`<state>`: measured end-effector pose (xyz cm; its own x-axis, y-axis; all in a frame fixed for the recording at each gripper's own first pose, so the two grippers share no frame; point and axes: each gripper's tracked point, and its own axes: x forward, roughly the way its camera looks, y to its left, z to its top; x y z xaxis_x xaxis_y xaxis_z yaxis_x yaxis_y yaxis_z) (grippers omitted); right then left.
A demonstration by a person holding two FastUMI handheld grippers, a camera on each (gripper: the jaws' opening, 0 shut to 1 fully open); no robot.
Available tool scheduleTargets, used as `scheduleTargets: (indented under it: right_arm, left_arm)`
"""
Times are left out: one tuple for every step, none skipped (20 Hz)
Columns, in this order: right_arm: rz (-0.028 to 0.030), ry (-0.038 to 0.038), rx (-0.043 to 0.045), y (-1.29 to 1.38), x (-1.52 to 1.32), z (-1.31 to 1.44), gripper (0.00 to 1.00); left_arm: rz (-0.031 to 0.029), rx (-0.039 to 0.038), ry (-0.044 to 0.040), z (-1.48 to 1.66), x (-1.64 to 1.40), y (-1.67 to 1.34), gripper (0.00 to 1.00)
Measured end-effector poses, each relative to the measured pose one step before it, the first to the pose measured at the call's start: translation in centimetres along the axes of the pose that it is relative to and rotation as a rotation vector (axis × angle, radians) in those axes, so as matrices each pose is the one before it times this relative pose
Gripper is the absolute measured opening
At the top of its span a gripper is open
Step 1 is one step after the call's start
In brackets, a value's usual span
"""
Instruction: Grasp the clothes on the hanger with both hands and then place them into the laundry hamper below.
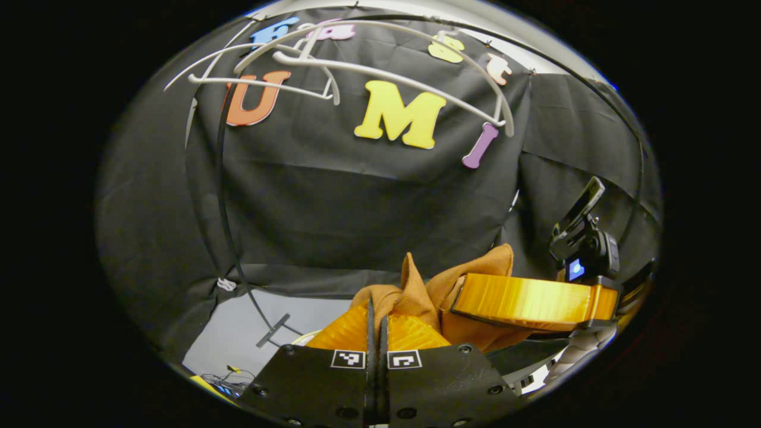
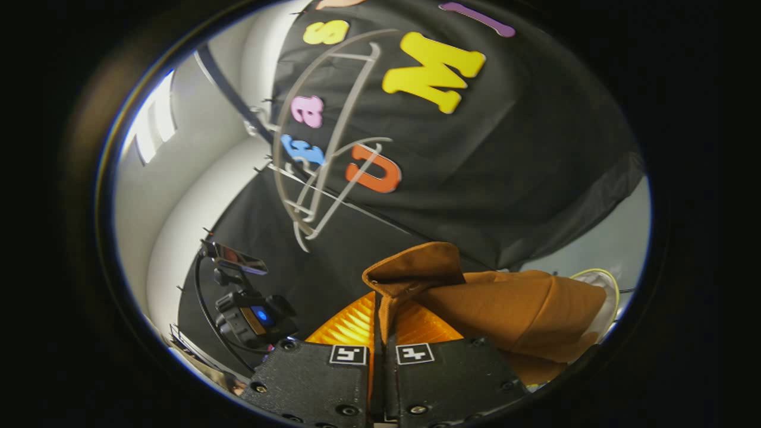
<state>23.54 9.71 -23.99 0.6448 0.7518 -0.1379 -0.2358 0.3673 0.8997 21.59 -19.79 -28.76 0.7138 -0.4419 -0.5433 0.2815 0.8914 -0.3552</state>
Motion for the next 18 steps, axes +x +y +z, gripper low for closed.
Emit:
scheduleTargets:
  right_arm:
    - [-0.02437, 0.01688, -0.00328, -1.095, 0.335, -0.102, 0.06]
    - [-0.02628, 0.02296, -0.00359, -0.924, 0.347, -0.104, 0.06]
    - [-0.02324, 0.02208, -0.01351, -0.8, 0.324, -0.489, 0.06]
    - [-0.02808, 0.0234, -0.01289, -0.945, 0.4, -0.267, 0.06]
    - [-0.03027, 0.02337, -0.00495, -1.077, 0.544, -0.211, 0.06]
    - [-0.0266, 0.02444, -0.00121, -1.168, 0.367, -0.494, 0.06]
    - [-0.02194, 0.02769, 0.00592, -1.038, 0.491, -0.604, 0.06]
    - [-0.02326, 0.02712, -0.00015, -1.049, 0.291, -0.911, 0.06]
    - [-0.02986, 0.03034, -0.0114, -1.151, 0.436, -0.922, 0.06]
    - [-0.038, 0.03234, -0.01726, -1.397, 0.397, -1.024, 0.06]
    - [-0.03987, 0.03216, -0.01201, -1.256, 0.304, -1.12, 0.06]
    - [-0.0359, 0.03069, -0.00516, -1.509, 0.442, -1.164, 0.06]
    - [-0.03523, 0.02594, 0.00041, -1.341, 0.062, -0.84, 0.06]
    - [-0.03533, 0.02212, 0.00258, -1.197, 0.2, -0.762, 0.06]
    - [-0.03652, 0.02556, 0.00249, -1.33, 0.287, -0.781, 0.06]
    - [-0.03567, 0.02428, 0.00239, -1.248, 0.421, -1.027, 0.06]
    - [-0.03219, 0.02718, -0.00207, -1.119, 0.398, -0.883, 0.06]
    - [-0.02697, 0.02297, -0.00275, -0.761, 0.329, -0.723, 0.06]
  left_arm:
    - [0.00944, -0.0002, 0.0096, -0.734, 0.493, 0.125, 0.0]
    - [0.00698, 0.00286, 0.01074, -0.615, 0.478, 0.065, 0.0]
    - [0.01284, 0.0052, 0.01591, -0.72, 0.56, 0.326, 0.0]
    - [0.00693, -0.00179, 0.00897, -0.655, 0.31, 0.281, 0.0]
    - [0.00115, -0.01371, 0.02227, -1.033, 0.632, 0.426, 0.0]
    - [-0.007, -0.01433, 0.02554, -1.299, 0.309, 0.328, 0.0]
    - [0.00499, -0.00215, 0.02178, -1.253, 0.101, 0.443, 0.0]
    - [0.00874, 0.00393, 0.02404, -1.331, 0.234, 0.545, 0.0]
    - [0.0118, -0.00413, 0.02302, -1.203, 0.416, 0.342, 0.0]
    - [0.00347, -0.01391, 0.02237, -1.036, 0.44, 0.139, 0.0]
    - [0.00511, -0.01123, 0.02272, -1.178, 0.334, -0.043, 0.0]
    - [0.0064, -0.00751, 0.02206, -1.147, 0.286, 0.218, 0.0]
    - [0.00772, -0.00351, 0.02218, -1.233, 0.38, 0.319, 0.0]
    - [0.00787, -0.00523, 0.02079, -1.143, 0.353, 0.408, 0.0]
    - [0.00552, -0.00894, 0.02343, -1.175, 0.245, 0.274, 0.05]
    - [0.00589, -0.01049, 0.02789, -1.16, 0.08, 0.246, 0.0]
    - [0.00371, -0.01176, 0.02934, -1.511, -0.11, 0.103, 0.0]
    - [0.0066, -0.01257, 0.02518, -1.348, -0.237, 0.121, 0.05]
